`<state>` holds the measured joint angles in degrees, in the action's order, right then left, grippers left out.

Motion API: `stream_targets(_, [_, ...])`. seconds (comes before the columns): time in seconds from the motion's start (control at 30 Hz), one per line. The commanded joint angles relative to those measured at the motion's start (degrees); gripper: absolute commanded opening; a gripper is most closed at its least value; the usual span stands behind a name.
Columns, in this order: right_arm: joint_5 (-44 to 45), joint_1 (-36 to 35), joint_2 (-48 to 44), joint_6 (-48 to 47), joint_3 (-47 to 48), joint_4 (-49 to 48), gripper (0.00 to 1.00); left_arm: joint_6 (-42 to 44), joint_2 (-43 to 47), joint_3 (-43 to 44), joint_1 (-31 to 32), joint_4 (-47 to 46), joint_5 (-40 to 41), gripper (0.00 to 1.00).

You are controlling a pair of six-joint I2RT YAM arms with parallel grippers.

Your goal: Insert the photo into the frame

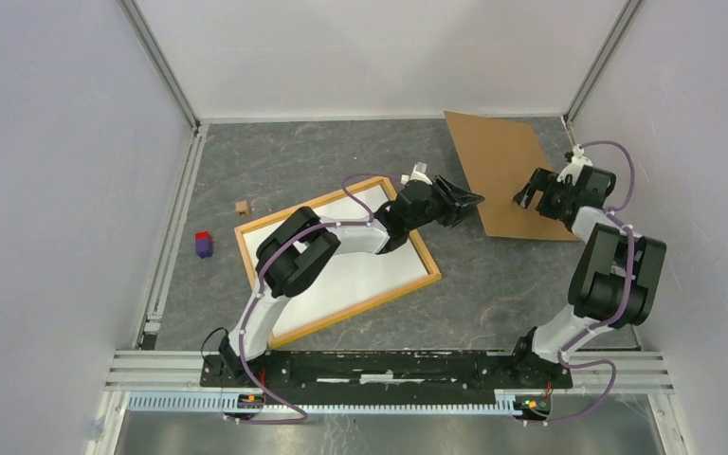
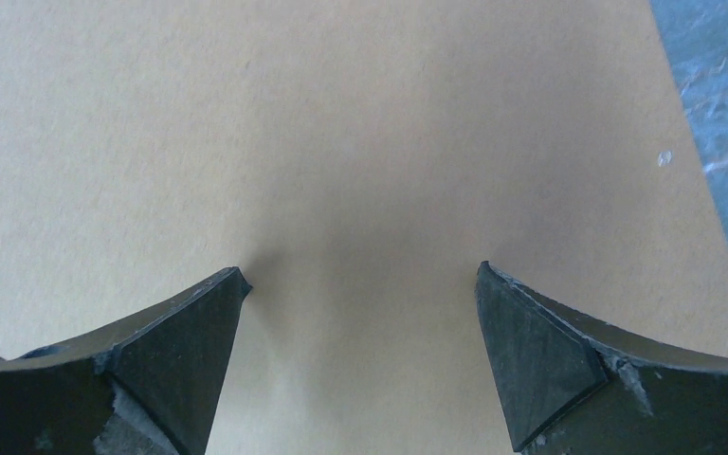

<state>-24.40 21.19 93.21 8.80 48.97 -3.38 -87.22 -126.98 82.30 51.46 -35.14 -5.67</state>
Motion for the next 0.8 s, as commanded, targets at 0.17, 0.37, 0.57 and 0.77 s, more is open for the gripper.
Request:
stream_targets(0.17, [8.59, 0.29, 17.06, -1.28, 21.26, 12.81, 0.98, -4.63, 2.36, 2.52, 0.22, -10.53, -2.27, 0.49])
stream_targets(0.37, [8.26, 1.58, 27.28, -0.66, 30.55, 18.27, 0.98, -3.73, 2.02, 3.35, -0.48, -9.18, -3.33, 0.55])
stream_targets(0.57, [8.75, 1.57, 20.42, -2.16, 23.75, 14.65, 0.98, 14.55, 4.9, 5.96, -2.07, 14.05, -2.51, 0.81])
stream_targets(0.77, [17.25, 1.57, 24.0, -4.88, 33.82, 19.81, 0.98, 22.35, 2.42, 9.63, -2.01, 25.45, 1.11, 0.91])
